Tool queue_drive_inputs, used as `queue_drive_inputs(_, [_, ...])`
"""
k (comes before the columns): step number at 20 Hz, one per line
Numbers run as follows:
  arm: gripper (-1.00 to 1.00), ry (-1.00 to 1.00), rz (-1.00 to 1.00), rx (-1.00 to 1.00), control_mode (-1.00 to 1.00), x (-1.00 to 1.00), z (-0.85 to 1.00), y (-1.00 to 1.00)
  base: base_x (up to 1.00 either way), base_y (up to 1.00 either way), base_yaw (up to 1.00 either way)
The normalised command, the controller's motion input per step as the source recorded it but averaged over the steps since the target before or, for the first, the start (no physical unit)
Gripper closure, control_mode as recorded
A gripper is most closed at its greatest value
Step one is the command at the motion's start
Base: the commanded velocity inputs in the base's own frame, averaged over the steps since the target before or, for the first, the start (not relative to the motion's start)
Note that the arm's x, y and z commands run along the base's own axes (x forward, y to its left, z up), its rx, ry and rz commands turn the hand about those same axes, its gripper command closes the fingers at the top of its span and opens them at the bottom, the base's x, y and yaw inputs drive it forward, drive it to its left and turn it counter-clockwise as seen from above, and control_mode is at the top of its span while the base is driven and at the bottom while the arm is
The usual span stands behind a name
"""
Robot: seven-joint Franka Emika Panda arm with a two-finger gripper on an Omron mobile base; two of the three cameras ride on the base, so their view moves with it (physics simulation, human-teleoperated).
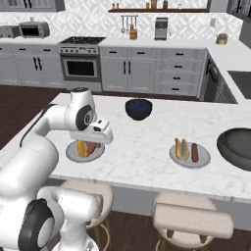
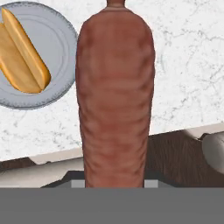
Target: Place one bun and one sausage from the bowl on each plate.
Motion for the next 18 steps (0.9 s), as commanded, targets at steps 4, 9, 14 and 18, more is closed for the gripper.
queue_drive_inputs(4, [1.0,0.0,0.0,0.0,1.0,0.0,0.0,0.0,0.6,0.33,0.0])
queue_drive_inputs(9, [1.0,0.0,0.0,0.0,1.0,0.0,0.0,0.0,0.31,0.35,0.0])
queue_drive_inputs(14, [1.0,0.0,0.03,0.0,-1.0,0.12,0.0,0.0,0.0,0.02,0.0])
queue_drive_inputs(18, [1.0,0.05,0.27,0.0,-1.0,0.59,-0.02,0.0,0.0,0.0,0.0])
